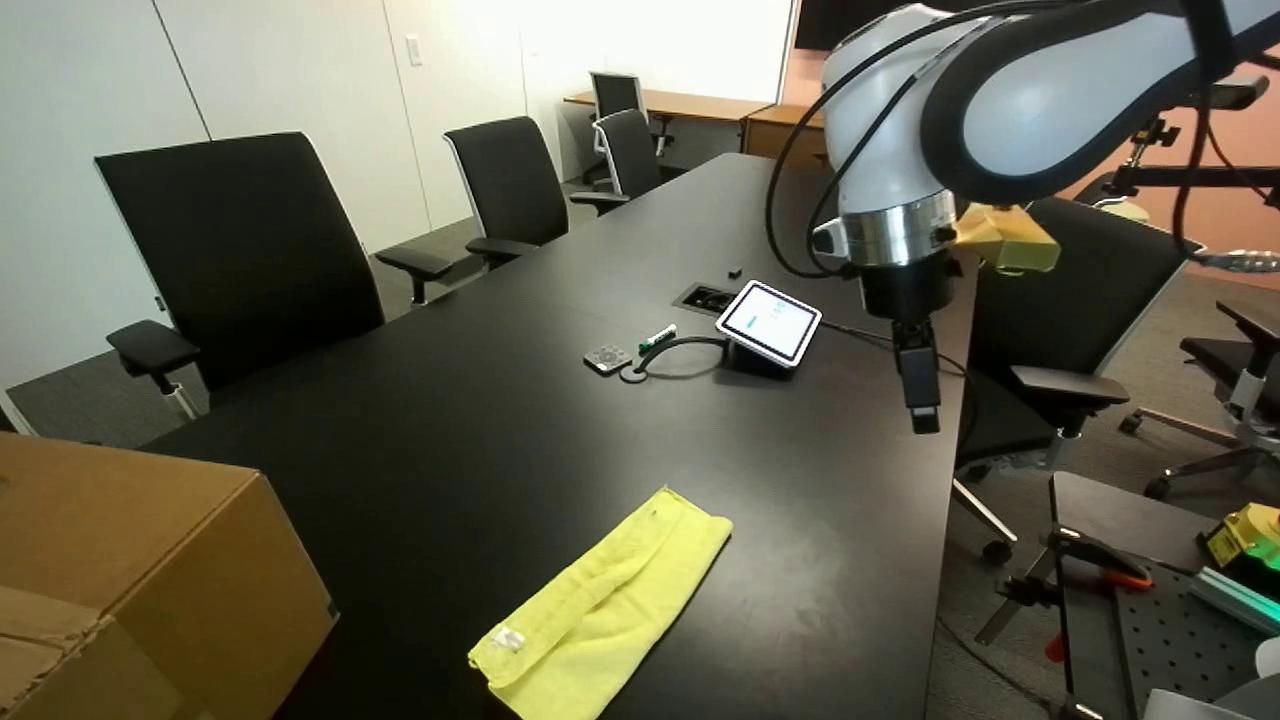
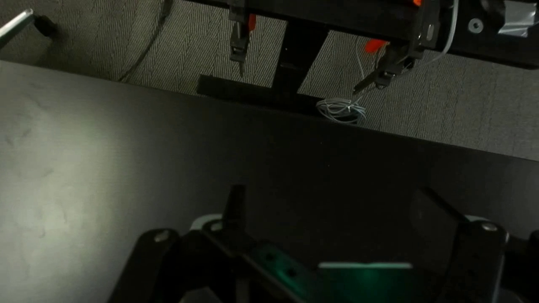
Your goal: Fold the cloth on the table
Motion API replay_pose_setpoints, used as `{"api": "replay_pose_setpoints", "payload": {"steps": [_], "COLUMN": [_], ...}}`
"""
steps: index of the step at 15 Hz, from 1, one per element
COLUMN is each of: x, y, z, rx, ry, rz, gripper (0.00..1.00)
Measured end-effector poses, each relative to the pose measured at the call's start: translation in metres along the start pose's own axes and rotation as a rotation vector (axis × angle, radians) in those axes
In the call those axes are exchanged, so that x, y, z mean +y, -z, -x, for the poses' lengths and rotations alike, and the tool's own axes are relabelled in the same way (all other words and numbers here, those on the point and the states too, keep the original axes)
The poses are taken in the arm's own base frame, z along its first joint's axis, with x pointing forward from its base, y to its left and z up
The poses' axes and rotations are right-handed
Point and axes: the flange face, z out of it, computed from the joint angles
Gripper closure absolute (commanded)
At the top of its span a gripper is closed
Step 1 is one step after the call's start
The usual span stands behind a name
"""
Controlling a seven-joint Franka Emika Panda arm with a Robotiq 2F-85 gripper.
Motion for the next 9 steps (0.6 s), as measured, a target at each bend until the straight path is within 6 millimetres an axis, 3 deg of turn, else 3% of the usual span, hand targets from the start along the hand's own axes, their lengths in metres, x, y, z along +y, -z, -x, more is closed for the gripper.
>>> {"api": "replay_pose_setpoints", "payload": {"steps": [5, 9], "x": [0.007, 0.007], "y": [0.004, 0.003], "z": [0.044, 0.060], "rx": [0.053, 0.085], "ry": [-0.007, -0.003], "rz": [-0.031, -0.029], "gripper": [0.00, 0.00]}}
